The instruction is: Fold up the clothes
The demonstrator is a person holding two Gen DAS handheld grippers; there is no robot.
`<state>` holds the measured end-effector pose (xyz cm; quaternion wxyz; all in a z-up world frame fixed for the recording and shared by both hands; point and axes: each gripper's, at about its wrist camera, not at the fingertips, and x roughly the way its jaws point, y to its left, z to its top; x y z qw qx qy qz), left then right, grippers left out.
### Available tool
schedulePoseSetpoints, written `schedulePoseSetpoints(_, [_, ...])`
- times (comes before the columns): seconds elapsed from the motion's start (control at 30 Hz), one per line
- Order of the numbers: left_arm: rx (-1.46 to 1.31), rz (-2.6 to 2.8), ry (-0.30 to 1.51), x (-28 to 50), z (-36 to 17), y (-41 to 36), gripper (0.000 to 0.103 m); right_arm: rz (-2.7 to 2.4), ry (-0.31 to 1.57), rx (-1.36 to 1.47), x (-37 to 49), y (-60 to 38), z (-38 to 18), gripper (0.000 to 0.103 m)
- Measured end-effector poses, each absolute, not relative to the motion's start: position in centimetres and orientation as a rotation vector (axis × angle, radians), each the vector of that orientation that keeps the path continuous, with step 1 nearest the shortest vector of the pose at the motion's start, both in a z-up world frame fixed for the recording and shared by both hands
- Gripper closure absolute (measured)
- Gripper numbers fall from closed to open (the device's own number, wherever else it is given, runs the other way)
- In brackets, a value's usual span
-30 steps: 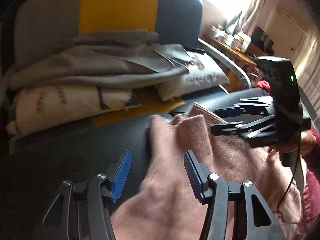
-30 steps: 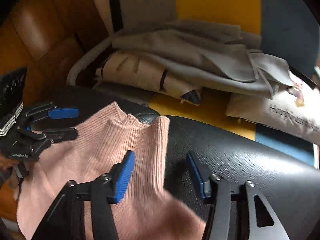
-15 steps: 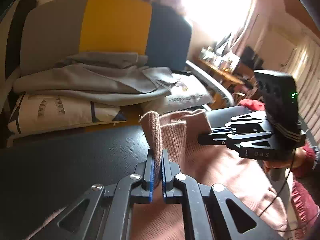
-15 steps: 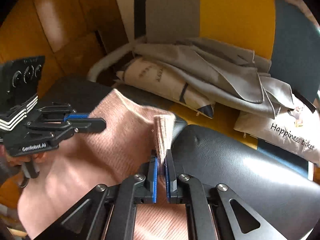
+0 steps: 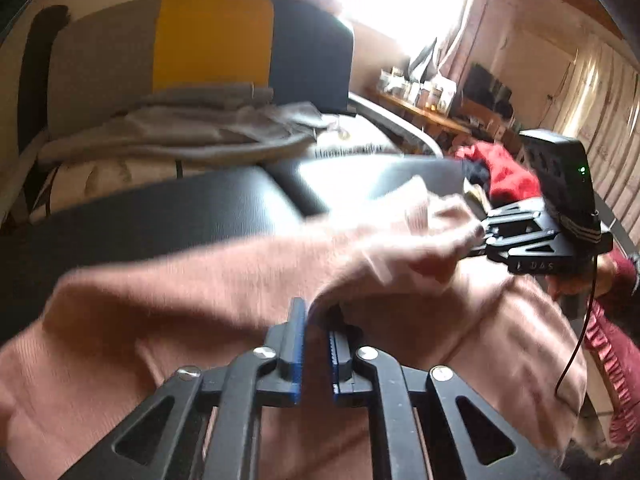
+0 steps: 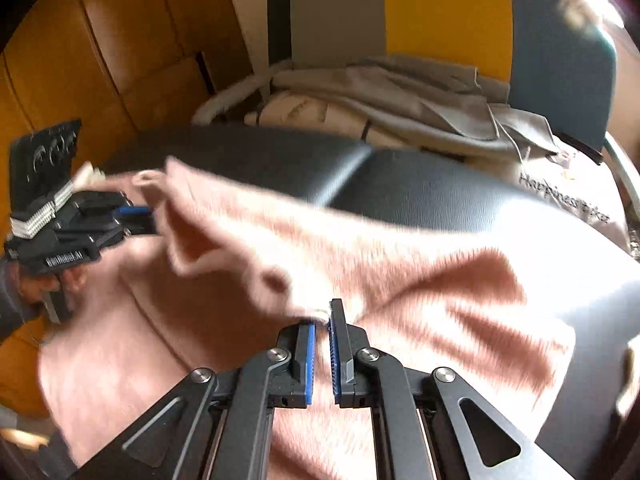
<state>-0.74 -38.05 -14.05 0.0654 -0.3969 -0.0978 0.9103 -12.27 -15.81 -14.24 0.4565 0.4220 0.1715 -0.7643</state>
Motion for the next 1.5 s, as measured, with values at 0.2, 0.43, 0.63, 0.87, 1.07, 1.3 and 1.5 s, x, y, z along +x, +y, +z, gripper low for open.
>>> schedulePoseSetpoints(0.2, [-1.174, 2.821, -0.455, 2.0, -12.9, -40.6, 0.085, -1.87, 0.499, 1.072, -9.9, -13.6, -14.3, 0.076])
schedulePoseSetpoints(0.43, [-1.044, 2.829, -0.521, -1.3, -10.9, -38.3, 0.077, -1.932, 0.295, 0.986, -9.9, -16.6, -12.0, 0.074])
schedulePoseSetpoints(0.63, [-1.1, 2.831, -0.535, -1.6, -13.0, -37.2, 0.076, -1.988, 0.424, 0.995, -8.1, -19.0, -16.6, 0.072])
schedulePoseSetpoints(0.87, [-1.166, 2.832, -0.551, -2.0, -15.4, -35.9, 0.077, -2.072, 0.466, 0.881, -6.4, -18.7, -17.6, 0.067])
schedulePoseSetpoints(1.07, [-1.08, 2.941, -0.728, 2.4, -13.5, -36.5, 0.074, -2.098, 0.493, 0.86, -6.1, -18.5, -17.5, 0.064])
schedulePoseSetpoints(1.3, [-1.061, 3.105, -1.049, 19.6, -13.2, -40.9, 0.067, -2.127, 0.516, 0.851, -6.3, -18.6, -17.4, 0.057])
schedulePoseSetpoints(1.5, [-0.945, 3.185, -1.64, 35.7, -14.9, -45.9, 0.05, -2.162, 0.548, 0.841, -6.2, -18.6, -17.4, 0.048])
